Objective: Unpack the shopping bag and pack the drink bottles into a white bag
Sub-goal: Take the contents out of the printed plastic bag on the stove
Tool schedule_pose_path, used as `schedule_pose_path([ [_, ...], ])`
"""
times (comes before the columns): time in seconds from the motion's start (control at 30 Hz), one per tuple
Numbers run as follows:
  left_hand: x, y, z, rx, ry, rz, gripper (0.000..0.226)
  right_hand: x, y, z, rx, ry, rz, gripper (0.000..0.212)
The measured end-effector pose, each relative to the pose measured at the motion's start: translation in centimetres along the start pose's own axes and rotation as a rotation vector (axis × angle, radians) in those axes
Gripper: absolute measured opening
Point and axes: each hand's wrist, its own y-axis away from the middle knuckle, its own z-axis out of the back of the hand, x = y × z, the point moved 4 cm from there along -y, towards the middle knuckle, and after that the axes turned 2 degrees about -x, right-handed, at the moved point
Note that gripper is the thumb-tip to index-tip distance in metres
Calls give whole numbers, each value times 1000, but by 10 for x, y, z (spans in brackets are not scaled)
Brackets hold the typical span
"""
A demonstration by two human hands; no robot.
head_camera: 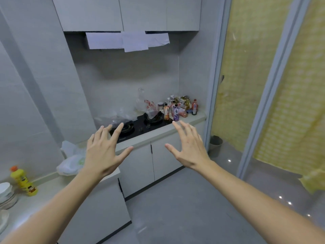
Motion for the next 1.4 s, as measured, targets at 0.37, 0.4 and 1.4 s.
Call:
schedule_pose_path([
  [0.37,-80,-125,-116,41,50,-50,86,-143,-90,-21,6,-13,-90,86],
  [0.4,-85,-133,-127,49,59,-50,86,-154,-97,-27,7,-13,-97,85],
  [1.4,-29,-485,-463,186,148,115,86,-368,-482,-272,159,-37,-79,80],
])
